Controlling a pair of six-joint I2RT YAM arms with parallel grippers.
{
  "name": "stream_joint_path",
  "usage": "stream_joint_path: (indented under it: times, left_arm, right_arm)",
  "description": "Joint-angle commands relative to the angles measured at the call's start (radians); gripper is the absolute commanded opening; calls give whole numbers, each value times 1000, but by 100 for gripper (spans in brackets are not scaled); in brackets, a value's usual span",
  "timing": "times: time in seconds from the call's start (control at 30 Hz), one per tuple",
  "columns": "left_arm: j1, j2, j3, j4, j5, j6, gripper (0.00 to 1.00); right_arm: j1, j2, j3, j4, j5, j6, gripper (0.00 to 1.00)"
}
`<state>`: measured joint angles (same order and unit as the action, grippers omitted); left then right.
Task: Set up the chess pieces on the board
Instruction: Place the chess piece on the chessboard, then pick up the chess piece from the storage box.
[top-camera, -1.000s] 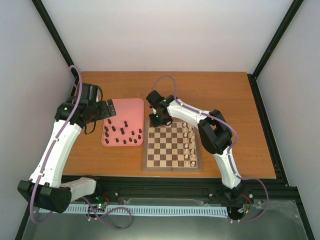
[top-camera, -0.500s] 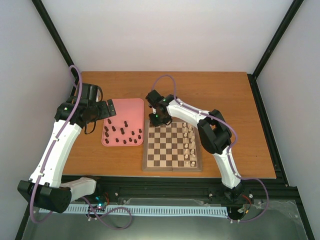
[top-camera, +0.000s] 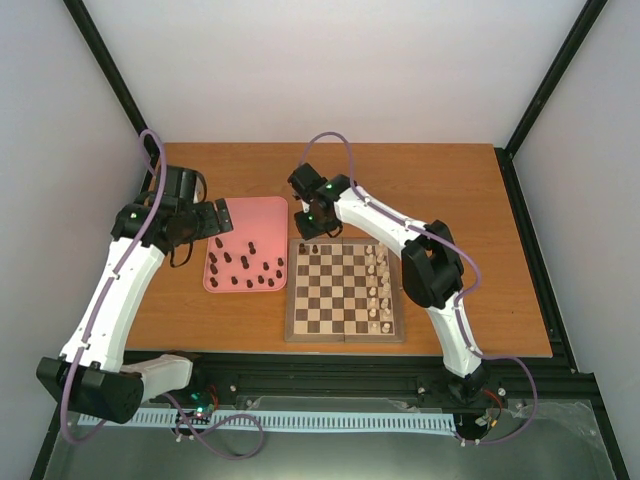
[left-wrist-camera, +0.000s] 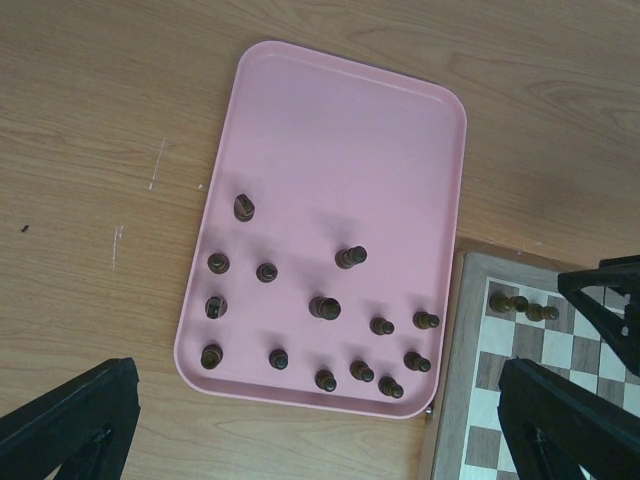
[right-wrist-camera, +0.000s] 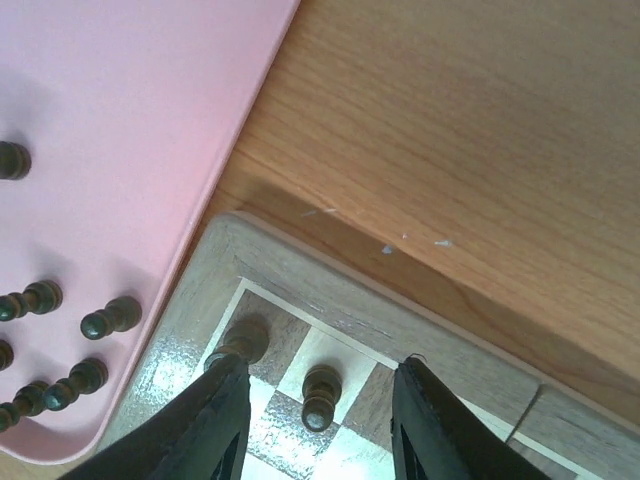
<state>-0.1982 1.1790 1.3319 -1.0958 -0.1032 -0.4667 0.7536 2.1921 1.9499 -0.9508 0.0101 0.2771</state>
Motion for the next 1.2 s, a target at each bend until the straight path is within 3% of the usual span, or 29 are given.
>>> stream_joint_path:
  times: [0.0, 0.27, 0.53, 0.7, 0.93, 1.17]
  left_arm:
    - [3, 12, -10, 20, 16, 14, 100]
    - [3, 67, -124, 81, 55, 34, 100]
    - [3, 177, -105, 122, 33, 75, 96]
    - [22, 233, -97, 155, 22, 44, 85]
    - [132, 307, -101, 187, 61, 14, 72]
    - [174, 374, -115, 232, 98, 11, 53]
  right_arm:
    - [8, -53, 61, -46, 38, -13, 41]
    - [-10, 1, 218, -50, 26, -26, 44]
    - [-55, 29, 266, -9, -22, -21, 43]
    - [-58, 12, 215, 9, -28, -36, 43]
    - [-72, -10, 143, 40, -66, -40, 43]
    - [-86, 5, 135, 42, -92, -48, 43]
